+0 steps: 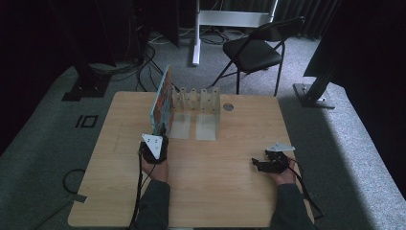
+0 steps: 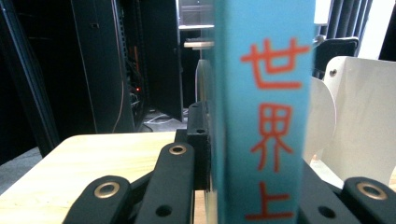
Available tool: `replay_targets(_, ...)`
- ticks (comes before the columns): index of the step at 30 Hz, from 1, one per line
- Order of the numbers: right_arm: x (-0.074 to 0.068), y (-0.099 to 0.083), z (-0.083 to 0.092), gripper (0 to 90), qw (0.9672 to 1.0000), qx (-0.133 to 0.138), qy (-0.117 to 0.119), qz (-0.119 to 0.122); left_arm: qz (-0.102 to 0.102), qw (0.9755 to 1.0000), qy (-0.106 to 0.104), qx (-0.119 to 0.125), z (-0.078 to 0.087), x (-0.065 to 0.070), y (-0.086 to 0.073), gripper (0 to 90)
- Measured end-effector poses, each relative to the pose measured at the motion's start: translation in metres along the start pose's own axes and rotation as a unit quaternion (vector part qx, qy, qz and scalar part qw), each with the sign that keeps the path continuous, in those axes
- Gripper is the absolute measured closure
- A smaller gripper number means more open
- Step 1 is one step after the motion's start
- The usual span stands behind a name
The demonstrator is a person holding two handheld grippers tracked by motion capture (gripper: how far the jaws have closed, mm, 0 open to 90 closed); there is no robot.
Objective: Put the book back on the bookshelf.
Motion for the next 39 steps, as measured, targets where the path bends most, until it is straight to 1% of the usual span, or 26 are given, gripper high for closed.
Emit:
replay_targets(10,-0.0001,0.0002,-0.0001,23.9,1.0,0.0,0.001,-0.002,-0.008,1.0,0.0,0.005,-0.0028,0.0032,-0.0014,80.6)
replay_targets(13,-0.0001,0.0002,-0.0001,23.9,1.0,0.0,0.001,-0.002,-0.007,1.0,-0.001,0.006,-0.004,0.0041,-0.0018,80.6)
replay_targets(20,-0.0001,0.0002,-0.0001,23.9,1.0,0.0,0.001,-0.002,-0.01,0.9999,-0.004,0.004,-0.0057,0.0061,-0.0046,80.6)
replay_targets(25,-0.0001,0.0002,-0.0001,23.8,1.0,0.0,0.001,-0.002,-0.018,0.9998,-0.005,0.003,-0.0063,0.007,-0.0064,80.5)
replay_targets(30,-0.0001,0.0002,-0.0001,23.9,1.0,0.0,0.001,-0.002,-0.017,0.9998,-0.005,0.002,-0.0064,0.0063,-0.0064,80.5)
replay_targets(34,-0.0002,0.0002,-0.0002,23.9,1.0,0.0,0.001,0.0,-0.013,0.9999,-0.011,-0.002,-0.0061,0.0043,-0.0068,80.5)
replay_targets(39,-0.0003,0.0003,-0.0003,23.9,1.0,0.0,0.0,0.001,-0.013,0.9998,-0.013,-0.006,-0.0057,0.0026,-0.0069,80.6)
Point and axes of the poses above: each handheld gripper's, and its own axes: z roughly backward along the jaws, y roughly out of its top, x roughly to its right, the point moved 10 cm from there along -z, roughly forward along the jaws, and after that the axes turned 9 degrees about z, right-handed, at the moved point
